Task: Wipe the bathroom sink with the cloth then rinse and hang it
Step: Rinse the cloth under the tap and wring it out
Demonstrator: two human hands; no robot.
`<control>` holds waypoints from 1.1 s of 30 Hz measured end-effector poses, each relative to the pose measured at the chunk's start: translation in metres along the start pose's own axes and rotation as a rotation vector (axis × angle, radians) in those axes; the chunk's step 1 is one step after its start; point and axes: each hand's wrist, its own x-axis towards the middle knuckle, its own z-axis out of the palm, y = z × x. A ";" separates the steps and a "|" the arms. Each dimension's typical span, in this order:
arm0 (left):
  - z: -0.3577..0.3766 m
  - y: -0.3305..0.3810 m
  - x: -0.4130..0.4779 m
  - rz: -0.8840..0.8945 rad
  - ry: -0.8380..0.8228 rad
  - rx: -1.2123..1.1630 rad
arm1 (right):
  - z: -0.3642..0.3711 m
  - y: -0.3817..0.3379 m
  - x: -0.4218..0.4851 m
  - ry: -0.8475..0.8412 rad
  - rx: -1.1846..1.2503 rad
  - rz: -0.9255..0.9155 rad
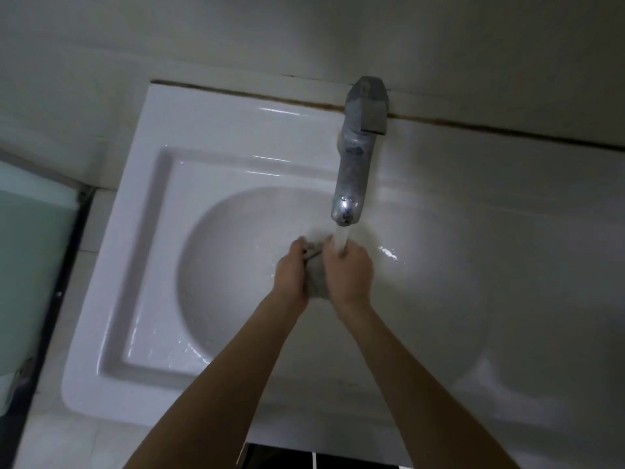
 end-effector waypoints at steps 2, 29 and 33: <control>0.002 0.007 -0.002 0.004 -0.062 -0.104 | 0.005 0.000 -0.023 0.021 0.004 -0.063; 0.035 -0.005 -0.011 -0.206 0.068 -0.077 | 0.005 0.011 0.021 0.035 -0.126 0.128; 0.032 -0.001 -0.012 -0.227 0.087 -0.001 | -0.008 0.016 0.044 0.089 -0.021 0.252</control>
